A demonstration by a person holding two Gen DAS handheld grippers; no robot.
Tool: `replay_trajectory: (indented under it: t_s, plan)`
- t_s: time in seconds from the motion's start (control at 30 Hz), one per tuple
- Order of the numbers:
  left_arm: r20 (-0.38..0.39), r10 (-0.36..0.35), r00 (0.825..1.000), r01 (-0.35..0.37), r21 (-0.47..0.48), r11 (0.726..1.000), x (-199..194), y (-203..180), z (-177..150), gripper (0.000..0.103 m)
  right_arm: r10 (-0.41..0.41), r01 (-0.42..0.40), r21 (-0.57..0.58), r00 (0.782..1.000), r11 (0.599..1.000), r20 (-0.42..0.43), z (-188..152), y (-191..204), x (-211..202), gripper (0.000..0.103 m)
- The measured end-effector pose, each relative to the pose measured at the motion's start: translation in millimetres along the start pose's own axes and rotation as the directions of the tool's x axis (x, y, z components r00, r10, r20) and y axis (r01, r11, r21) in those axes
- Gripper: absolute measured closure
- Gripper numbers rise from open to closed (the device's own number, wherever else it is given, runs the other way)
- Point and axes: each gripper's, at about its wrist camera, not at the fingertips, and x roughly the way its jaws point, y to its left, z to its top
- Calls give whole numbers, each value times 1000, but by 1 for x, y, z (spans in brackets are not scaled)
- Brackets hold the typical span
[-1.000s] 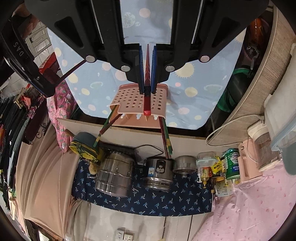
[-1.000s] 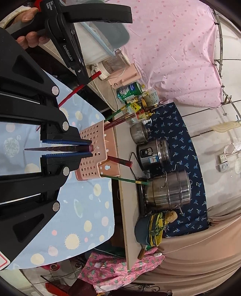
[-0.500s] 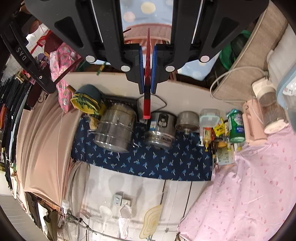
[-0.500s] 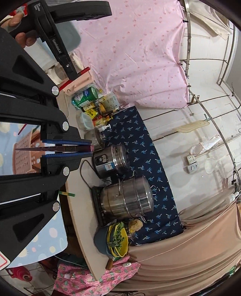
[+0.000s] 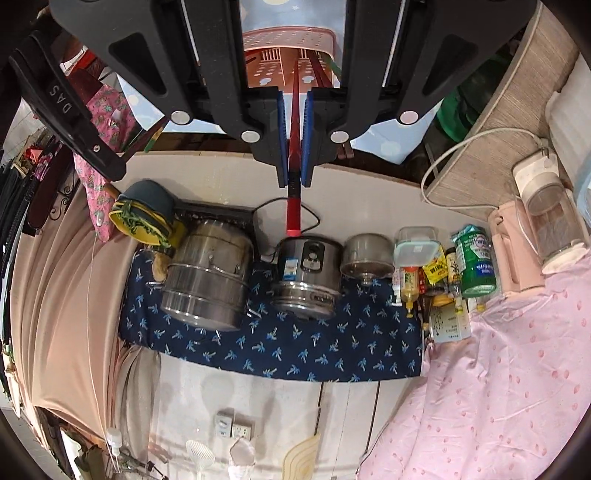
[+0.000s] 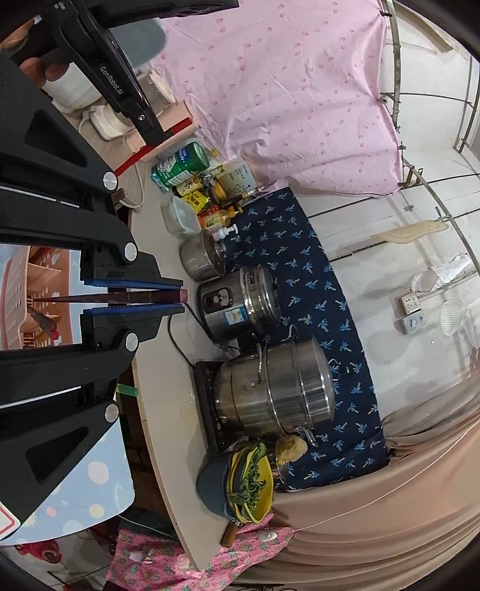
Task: Organize utensils
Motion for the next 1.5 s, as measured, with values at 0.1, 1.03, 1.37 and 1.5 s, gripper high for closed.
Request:
replay_trajectory:
  t_s: [0.1,1.03,1.37,1.5]
  plan:
    - [-22,4,1000,-4,4,1000,10,1,-9,96,0,1,10,999,1000,-35,-12,-5,13,96]
    - [-95,163,982,-152,109,982,-38,-1,-74,46,-33,14,-119,987,993,-154,-62,19,-49,43]
    - [-112,183,977,-169,123,978,-69,-1,-107,28,-93,56,-181,974,982,-207,-100,31,-81,42]
    - [-123,189,974,-172,137,976,-77,-2,-120,27,-116,72,-193,967,978,-228,-115,34,-92,42]
